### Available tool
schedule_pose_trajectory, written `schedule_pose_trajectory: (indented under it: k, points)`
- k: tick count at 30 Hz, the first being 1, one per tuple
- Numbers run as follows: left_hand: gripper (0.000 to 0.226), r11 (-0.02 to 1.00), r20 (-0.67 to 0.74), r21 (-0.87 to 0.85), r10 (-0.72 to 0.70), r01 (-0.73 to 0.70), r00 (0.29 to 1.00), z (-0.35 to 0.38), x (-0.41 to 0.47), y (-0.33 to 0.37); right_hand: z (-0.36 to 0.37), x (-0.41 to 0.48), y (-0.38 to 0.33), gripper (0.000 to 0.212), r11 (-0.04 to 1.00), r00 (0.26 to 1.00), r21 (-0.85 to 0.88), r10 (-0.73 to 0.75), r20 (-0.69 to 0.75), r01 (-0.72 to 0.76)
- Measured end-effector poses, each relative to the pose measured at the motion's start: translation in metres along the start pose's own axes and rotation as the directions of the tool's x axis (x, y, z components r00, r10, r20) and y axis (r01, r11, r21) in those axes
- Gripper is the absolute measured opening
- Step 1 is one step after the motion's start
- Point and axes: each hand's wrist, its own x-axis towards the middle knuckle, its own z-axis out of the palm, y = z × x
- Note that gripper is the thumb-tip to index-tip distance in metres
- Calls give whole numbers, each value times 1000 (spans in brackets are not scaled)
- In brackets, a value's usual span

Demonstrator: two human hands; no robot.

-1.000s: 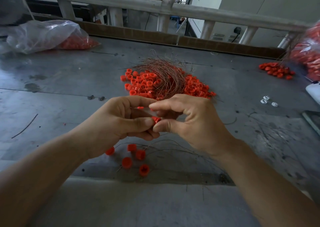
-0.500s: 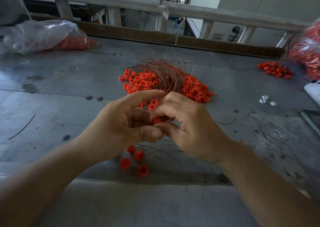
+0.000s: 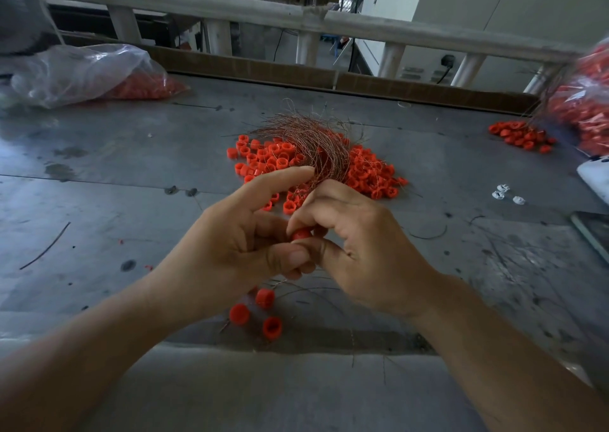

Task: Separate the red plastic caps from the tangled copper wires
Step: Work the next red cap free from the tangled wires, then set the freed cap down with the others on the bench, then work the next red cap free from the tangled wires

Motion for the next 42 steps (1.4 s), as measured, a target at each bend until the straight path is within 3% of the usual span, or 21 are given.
schedule_pose_trajectory:
  k: [7,10,13,18,24,26,30,33,38,39,40,42]
  points:
    - [60,990,-50,-124,-73,67,996,-3,4,6,2,2,2,17,996,998,87,13,-58,-8]
    - [57,978,-75,-196,-85,69,994,-8,7,8,-2,2,5,33,971,989,189,148,-1,-145]
    - [55,964,-87,-259,-75,50,993,-12,8,10,-7,2,8,18,943,976,252,208,59,-216]
    - [33,955,-133,-290,-95,53,987,-21,10,12,-17,3,13,5,977,981,94,192,-14,-190]
    - [13,990,-213,-90,-123,106,969,-21,10,14,-26,3,16,3,968,968,10,249,31,-249]
    - [11,989,-238,52,-120,136,964,-22,9,12,-28,2,17,3,963,961,-6,270,59,-270]
    - [25,865,-203,461,-113,197,973,-27,8,4,-26,1,20,4,949,931,-71,315,183,-307]
    - [28,750,-113,637,-136,177,984,-28,8,1,-20,0,22,5,943,884,-149,331,331,-297]
    - [7,720,-49,656,-258,226,965,-28,9,-2,-18,-1,24,8,925,817,-211,378,435,-316]
    - [13,724,-49,651,-262,230,964,-28,9,-2,-19,-1,24,10,922,805,-209,387,449,-327]
    - [24,728,-65,645,-251,233,966,-28,9,-3,-20,-2,24,11,917,795,-202,398,458,-343]
    - [18,740,-169,614,-216,274,962,-30,13,-5,-23,-2,25,13,908,789,-176,418,450,-381]
